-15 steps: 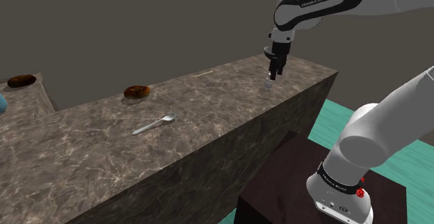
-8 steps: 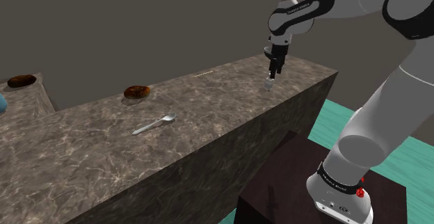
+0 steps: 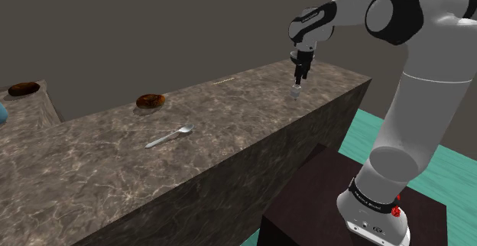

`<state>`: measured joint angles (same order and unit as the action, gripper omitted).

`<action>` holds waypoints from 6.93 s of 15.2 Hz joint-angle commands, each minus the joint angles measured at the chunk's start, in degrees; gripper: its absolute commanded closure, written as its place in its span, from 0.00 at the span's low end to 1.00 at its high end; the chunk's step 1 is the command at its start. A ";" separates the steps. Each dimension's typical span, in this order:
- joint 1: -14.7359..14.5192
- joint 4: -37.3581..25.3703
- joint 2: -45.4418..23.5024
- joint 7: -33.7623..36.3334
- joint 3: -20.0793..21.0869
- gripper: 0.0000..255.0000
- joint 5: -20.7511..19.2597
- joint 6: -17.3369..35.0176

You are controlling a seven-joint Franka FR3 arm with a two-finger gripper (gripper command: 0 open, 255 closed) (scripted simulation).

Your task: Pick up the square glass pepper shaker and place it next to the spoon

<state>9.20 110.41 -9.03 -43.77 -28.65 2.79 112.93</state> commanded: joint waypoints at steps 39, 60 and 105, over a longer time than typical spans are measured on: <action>1.42 -5.59 -3.13 -2.15 -0.48 1.00 1.20 -2.54; 0.51 -17.10 -0.20 -0.15 -0.40 1.00 -0.38 -16.61; -24.37 -51.37 -25.47 45.26 18.44 1.00 5.09 -24.87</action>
<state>-15.15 58.33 -34.40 1.55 -10.21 7.86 87.21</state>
